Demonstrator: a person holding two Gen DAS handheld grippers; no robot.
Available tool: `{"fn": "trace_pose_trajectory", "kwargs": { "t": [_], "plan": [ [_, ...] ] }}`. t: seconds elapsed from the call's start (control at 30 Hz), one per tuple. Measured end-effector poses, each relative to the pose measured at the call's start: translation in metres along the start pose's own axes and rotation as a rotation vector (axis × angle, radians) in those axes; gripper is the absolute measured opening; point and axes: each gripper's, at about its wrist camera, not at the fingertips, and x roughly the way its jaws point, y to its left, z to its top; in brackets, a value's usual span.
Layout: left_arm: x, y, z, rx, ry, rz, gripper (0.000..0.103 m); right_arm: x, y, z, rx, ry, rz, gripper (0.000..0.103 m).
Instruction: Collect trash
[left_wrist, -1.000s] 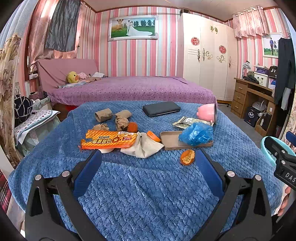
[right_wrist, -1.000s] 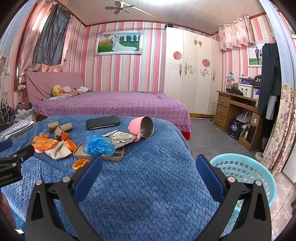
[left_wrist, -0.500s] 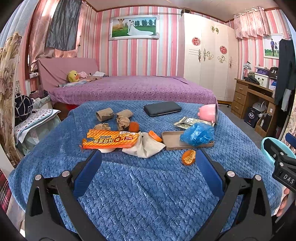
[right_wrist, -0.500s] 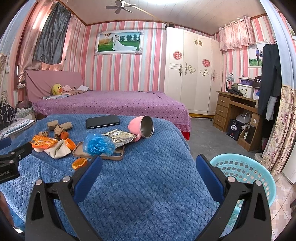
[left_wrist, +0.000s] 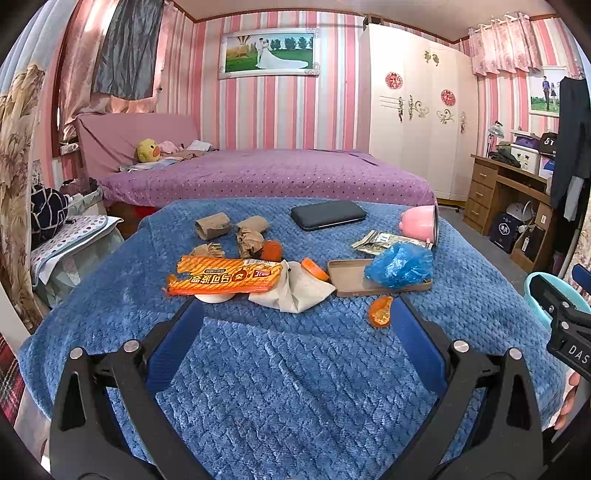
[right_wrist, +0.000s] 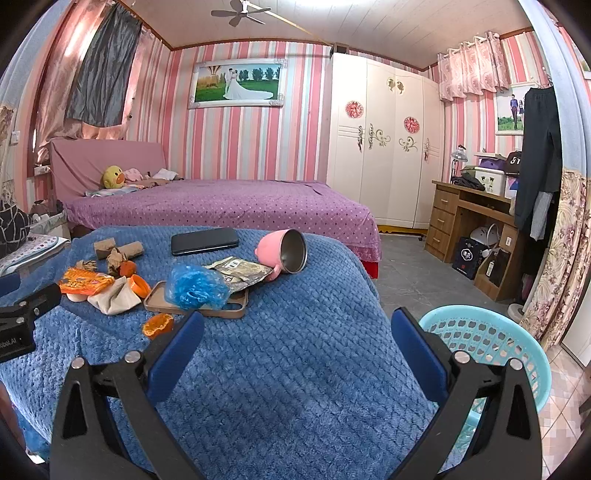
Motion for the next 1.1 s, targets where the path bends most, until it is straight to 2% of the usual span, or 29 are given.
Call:
{"fn": "trace_pose_trajectory", "kwargs": {
  "t": [0.43, 0.5, 0.63, 0.73, 0.93, 1.1],
  "plan": [
    [0.002, 0.005, 0.008, 0.006, 0.003, 0.023, 0.098, 0.002, -0.001, 0.005, -0.005, -0.004, -0.009, 0.099],
    [0.002, 0.004, 0.013, 0.018, -0.007, 0.039, 0.098, 0.002, -0.001, 0.01, -0.007, -0.012, -0.014, 0.099],
    [0.006, 0.009, 0.029, -0.004, 0.009, 0.011, 0.098, 0.0, -0.002, 0.029, -0.012, -0.051, -0.021, 0.099],
    [0.011, 0.011, 0.04, -0.001, 0.007, 0.023, 0.098, 0.002, -0.005, 0.044, -0.003, -0.073, -0.03, 0.099],
    [0.021, 0.006, 0.065, 0.049, -0.027, 0.034, 0.098, 0.027, -0.017, 0.071, 0.061, -0.049, -0.034, 0.099],
    [0.032, 0.017, 0.079, 0.03, -0.046, 0.04, 0.098, 0.05, -0.025, 0.076, 0.093, -0.029, -0.047, 0.099]
  ]
}}
